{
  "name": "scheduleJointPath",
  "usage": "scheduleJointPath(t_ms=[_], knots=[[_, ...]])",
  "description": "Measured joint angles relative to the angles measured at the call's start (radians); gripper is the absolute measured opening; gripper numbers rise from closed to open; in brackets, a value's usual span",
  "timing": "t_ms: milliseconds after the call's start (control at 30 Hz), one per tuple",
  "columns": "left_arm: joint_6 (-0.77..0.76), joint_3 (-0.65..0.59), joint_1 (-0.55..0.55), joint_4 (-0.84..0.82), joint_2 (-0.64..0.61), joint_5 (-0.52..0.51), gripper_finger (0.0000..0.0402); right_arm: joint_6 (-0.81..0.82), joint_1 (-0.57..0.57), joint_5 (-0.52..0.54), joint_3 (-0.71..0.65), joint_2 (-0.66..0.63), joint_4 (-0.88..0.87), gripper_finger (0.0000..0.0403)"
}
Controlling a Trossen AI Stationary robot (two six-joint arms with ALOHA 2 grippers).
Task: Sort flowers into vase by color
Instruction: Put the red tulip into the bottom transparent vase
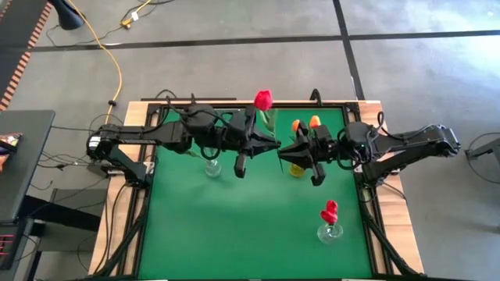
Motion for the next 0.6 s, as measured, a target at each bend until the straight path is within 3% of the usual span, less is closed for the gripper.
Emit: scheduleJointPath(t_ms=[367,600], knots=[[0.001,0.0,0.007,-0.117,0.0,-0.01,0.0,0.014,-0.046,-0.005,0.0,0.008,-0.025,0.0175],[-0.005,0.0,0.014,-0.152,0.0,-0.022,0.0,0.038,-0.06,-0.044,0.0,0.015,-0.072,0.0198]])
